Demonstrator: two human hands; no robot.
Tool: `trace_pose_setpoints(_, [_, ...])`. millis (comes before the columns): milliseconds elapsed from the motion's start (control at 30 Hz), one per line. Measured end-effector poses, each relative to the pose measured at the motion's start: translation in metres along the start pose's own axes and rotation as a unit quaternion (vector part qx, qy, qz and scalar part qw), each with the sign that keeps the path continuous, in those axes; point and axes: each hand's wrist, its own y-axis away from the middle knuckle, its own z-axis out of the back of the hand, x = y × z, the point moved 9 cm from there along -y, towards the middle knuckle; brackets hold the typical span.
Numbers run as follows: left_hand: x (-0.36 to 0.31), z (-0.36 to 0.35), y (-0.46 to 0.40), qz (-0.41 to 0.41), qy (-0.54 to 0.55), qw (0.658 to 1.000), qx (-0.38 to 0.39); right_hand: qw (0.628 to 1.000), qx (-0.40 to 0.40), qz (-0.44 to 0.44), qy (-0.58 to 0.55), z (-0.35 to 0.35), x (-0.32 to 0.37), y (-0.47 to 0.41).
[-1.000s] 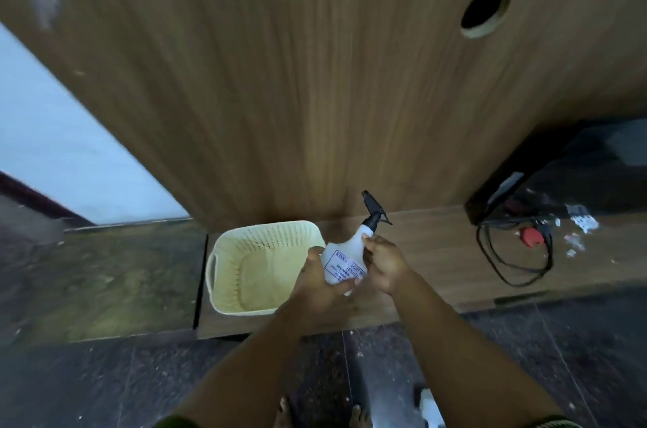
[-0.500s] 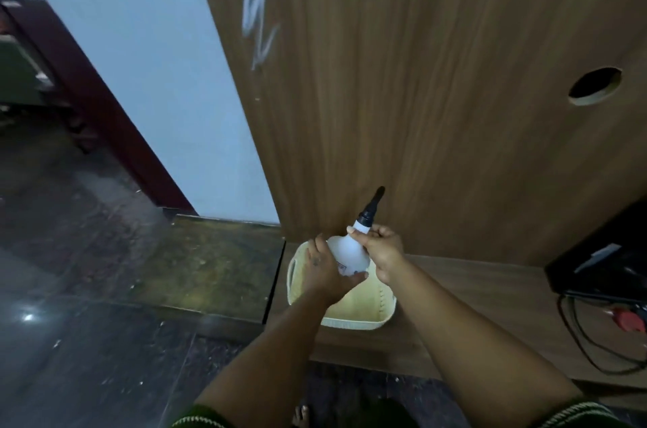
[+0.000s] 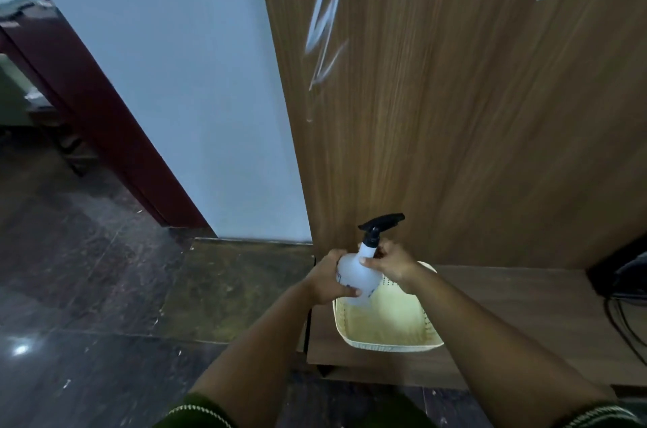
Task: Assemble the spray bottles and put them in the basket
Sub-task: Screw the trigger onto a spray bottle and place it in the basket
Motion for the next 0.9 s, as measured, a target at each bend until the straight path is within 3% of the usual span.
trace_pose_setpoints(100, [0.003,0.007,-0.01,0.02,0.059,0.998,-0.014,0.993,-0.068,-0.006,0.097,0.004,-0.014,-0.002])
trace_pose_setpoints(167, [-0.002,0.013,-0.017,0.002,0.078,0.996,-0.049,0.991,-0.08,-0.01,0.102,0.003,-0.026,-0.006])
trace_pose_setpoints(267, [-0.018,0.017,-0.026,-0.069,0.015,0.994,-0.083,0.996,-0.084,-0.004,-0.037,-0.003,-0.044,-0.025])
trace_pose_setpoints(333, [-0.024,0.014,-0.034,-0.104,-0.055,0.989,-0.091,0.994,-0.084,-0.048,0.056,-0.002,-0.058,-0.028])
trace_pose_setpoints(467, [-0.022,0.0,-0.051,-0.141,-0.143,0.976,-0.08,0.991,-0.088,-0.072,0.077,-0.006,-0.086,-0.051])
trace_pose_setpoints(900, [0.037,-0.054,-0.093,-0.037,-0.165,0.986,0.004,0.981,-0.157,-0.109,0.028,-0.004,-0.159,-0.085])
